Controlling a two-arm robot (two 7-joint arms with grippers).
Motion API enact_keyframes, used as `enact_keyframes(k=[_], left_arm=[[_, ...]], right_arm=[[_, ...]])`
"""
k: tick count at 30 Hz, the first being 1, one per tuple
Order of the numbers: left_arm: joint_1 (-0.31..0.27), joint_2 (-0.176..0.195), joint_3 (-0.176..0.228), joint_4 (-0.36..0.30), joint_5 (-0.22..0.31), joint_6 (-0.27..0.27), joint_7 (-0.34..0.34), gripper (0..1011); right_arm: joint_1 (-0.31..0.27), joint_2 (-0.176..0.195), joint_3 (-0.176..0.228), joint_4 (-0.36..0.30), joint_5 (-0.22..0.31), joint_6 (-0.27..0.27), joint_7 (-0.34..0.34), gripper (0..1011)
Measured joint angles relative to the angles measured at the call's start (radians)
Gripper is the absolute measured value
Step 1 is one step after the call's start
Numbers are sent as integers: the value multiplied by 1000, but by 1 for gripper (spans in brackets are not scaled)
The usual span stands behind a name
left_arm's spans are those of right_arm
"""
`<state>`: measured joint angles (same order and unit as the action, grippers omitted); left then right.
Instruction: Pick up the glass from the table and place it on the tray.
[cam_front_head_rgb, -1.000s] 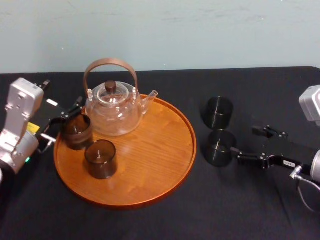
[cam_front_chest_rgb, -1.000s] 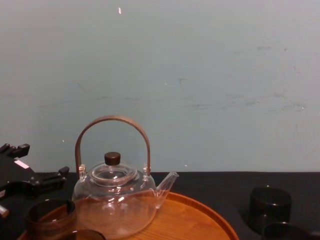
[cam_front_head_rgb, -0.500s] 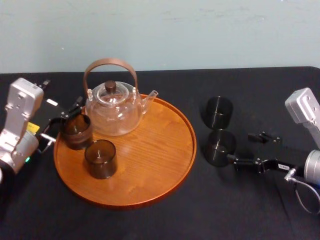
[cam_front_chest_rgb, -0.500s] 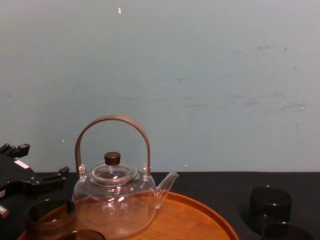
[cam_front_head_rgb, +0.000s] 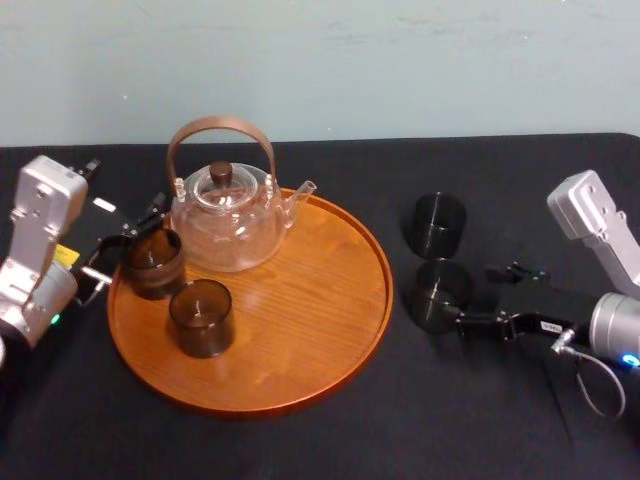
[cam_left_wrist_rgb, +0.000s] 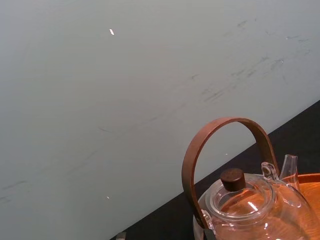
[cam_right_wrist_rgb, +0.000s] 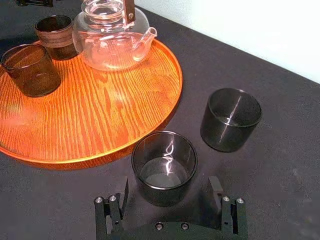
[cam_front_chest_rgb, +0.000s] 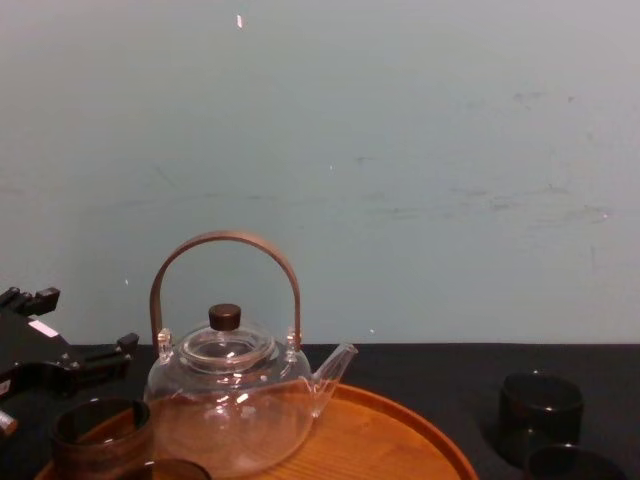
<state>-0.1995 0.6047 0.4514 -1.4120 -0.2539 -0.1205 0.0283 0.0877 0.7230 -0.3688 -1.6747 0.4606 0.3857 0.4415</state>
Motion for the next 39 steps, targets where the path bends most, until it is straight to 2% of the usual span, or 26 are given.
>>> enact_keyframes(k=[19, 39], left_arm=[[0, 0, 0, 0, 0, 0, 0, 1001], [0, 0, 0, 0, 0, 0, 0, 1001]], right_arm=[[87, -54, -54, 72, -55, 4, 14, 1002], [126, -92, -81, 104, -97, 0, 22, 1003]])
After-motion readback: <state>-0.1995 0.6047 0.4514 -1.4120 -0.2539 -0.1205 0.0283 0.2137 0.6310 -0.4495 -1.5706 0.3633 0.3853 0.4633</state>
